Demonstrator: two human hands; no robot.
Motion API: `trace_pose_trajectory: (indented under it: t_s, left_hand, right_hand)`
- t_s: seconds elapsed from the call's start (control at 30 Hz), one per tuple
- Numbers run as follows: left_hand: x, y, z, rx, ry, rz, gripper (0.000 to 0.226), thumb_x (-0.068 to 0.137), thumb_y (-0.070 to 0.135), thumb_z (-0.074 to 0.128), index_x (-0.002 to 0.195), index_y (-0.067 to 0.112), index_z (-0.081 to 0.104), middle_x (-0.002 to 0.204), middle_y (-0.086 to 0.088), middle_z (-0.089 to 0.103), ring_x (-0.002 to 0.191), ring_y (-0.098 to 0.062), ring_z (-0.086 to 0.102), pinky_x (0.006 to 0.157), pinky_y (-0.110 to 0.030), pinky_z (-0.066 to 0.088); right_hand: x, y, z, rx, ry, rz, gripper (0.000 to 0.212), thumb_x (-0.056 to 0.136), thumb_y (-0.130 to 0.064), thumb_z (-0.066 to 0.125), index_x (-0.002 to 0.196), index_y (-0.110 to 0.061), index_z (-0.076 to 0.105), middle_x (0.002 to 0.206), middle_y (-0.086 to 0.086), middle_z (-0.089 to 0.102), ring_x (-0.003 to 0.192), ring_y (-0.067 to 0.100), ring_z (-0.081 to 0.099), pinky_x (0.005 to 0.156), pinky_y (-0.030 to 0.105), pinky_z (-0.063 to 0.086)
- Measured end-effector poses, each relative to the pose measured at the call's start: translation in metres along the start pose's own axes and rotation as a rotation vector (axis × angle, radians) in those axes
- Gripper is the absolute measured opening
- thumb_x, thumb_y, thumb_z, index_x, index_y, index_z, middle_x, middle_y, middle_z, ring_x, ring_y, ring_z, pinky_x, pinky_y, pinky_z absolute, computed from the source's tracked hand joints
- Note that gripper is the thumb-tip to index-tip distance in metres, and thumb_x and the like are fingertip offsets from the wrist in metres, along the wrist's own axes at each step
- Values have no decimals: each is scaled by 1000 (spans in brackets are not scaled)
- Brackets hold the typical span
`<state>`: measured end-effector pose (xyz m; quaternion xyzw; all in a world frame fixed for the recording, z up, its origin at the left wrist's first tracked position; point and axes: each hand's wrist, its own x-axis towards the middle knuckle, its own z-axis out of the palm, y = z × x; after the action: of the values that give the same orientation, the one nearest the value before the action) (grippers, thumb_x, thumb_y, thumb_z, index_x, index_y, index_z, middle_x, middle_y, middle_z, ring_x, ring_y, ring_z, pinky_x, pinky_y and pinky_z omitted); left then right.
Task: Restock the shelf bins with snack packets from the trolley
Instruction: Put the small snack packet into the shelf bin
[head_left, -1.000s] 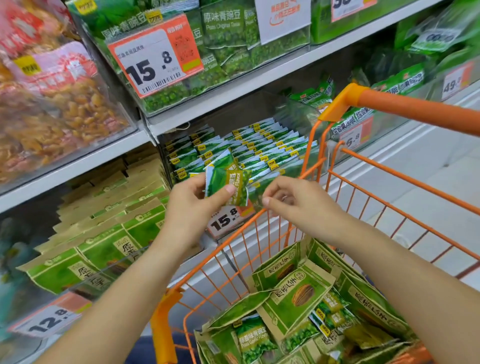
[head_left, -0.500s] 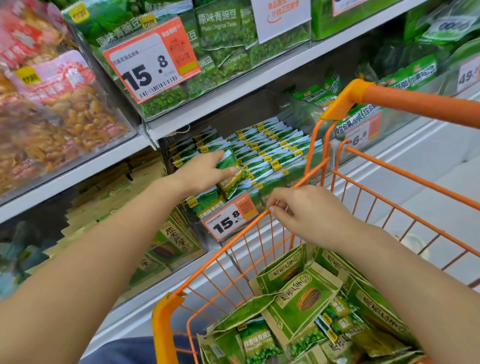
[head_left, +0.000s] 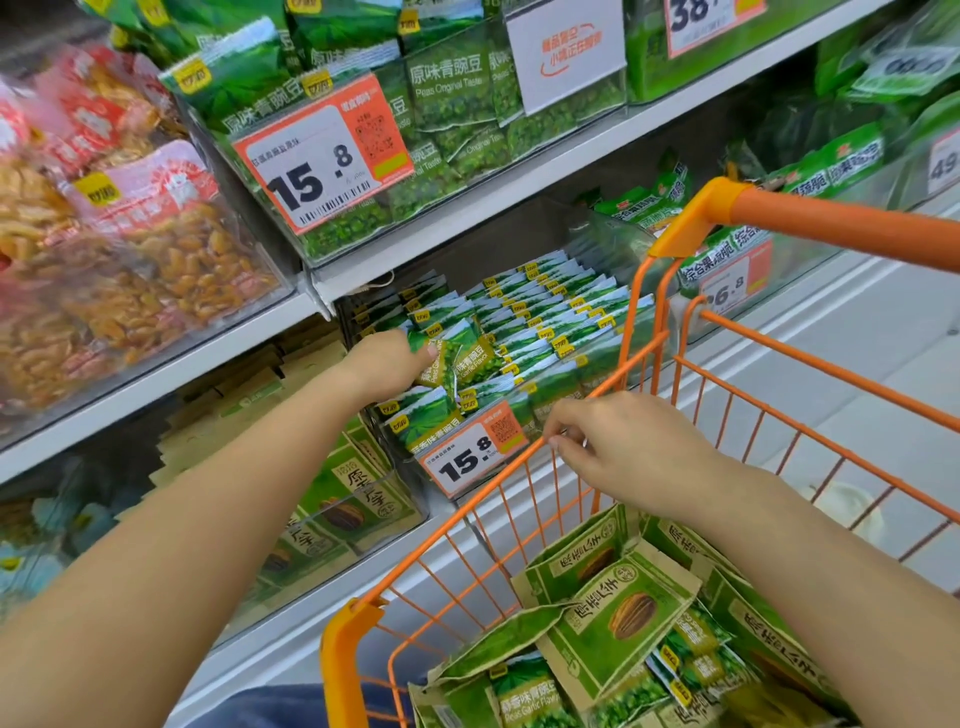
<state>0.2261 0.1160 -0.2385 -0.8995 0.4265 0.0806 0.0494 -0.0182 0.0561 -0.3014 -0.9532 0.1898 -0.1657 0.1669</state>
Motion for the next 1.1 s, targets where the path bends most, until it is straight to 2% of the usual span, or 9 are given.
trace_pose_trajectory:
  t_s: [0.07, 0.17, 0.23, 0.3, 0.37, 0.7, 0.8, 0.9, 1.1]
  left_hand:
    - [-4, -1, 4, -36, 98, 24, 70, 100, 49, 34, 142, -7, 29, 129, -25, 52, 94, -28, 53, 77, -34, 41]
    - [-12, 3, 7, -147, 356, 115, 55, 97, 48, 45, 127, 2, 44, 95, -10, 62, 79, -28, 55, 64, -37, 43]
    - [-17, 11, 7, -214, 415, 191, 38, 94, 47, 52, 108, 11, 50, 82, -2, 58, 80, -30, 58, 61, -36, 41]
    - [-18, 21, 8, -199, 374, 246, 41, 93, 45, 57, 118, 12, 55, 109, -6, 65, 104, -30, 60, 75, -37, 46]
    - [-14, 29, 10, -132, 340, 245, 51, 95, 39, 57, 137, 12, 48, 133, -10, 58, 119, -30, 55, 90, -39, 47]
    - [2, 41, 14, -198, 268, 270, 49, 95, 28, 59, 140, 10, 47, 141, -9, 51, 124, -26, 53, 99, -36, 43]
    - [6, 41, 14, -1, 131, 226, 50, 95, 30, 59, 140, 14, 47, 131, -10, 59, 111, -28, 60, 88, -39, 51]
    - [8, 44, 12, 158, 189, 197, 45, 94, 32, 60, 132, 9, 54, 111, -16, 67, 96, -32, 63, 71, -39, 50]
    - [8, 41, 19, 116, 199, 168, 49, 89, 41, 64, 127, 13, 51, 120, -8, 59, 103, -27, 59, 79, -38, 51]
  right_hand:
    - [0, 0, 0, -2, 0, -6, 23, 100, -34, 42, 114, -28, 59, 92, -5, 70, 82, 15, 63, 67, 29, 48]
    - [0, 0, -1, -8, -3, -16, 22, 100, -34, 41, 113, -28, 58, 91, -6, 70, 82, 15, 63, 66, 28, 47]
    - [1, -1, -1, -12, -5, -18, 22, 100, -34, 41, 112, -28, 59, 90, -6, 69, 79, 15, 62, 64, 28, 46]
    - [1, -1, 0, -23, -12, -20, 22, 100, -33, 41, 113, -27, 58, 90, -5, 69, 77, 15, 62, 62, 27, 44]
    - [1, -1, 1, -15, -19, -17, 23, 100, -33, 41, 113, -27, 59, 90, -5, 70, 79, 17, 62, 62, 27, 44]
    - [0, -1, 3, -9, -31, -25, 24, 101, -35, 40, 114, -28, 58, 93, -4, 69, 86, 18, 63, 66, 26, 42]
    - [1, -1, 3, -7, -37, -26, 24, 101, -34, 40, 114, -27, 58, 93, -4, 69, 86, 18, 62, 66, 27, 42]
    - [0, 0, 4, -6, -33, -27, 23, 101, -33, 40, 113, -27, 59, 93, -4, 70, 86, 18, 62, 65, 26, 41]
    - [0, -1, 3, -20, -58, -24, 24, 101, -31, 40, 113, -27, 60, 91, -4, 70, 83, 16, 63, 66, 27, 46]
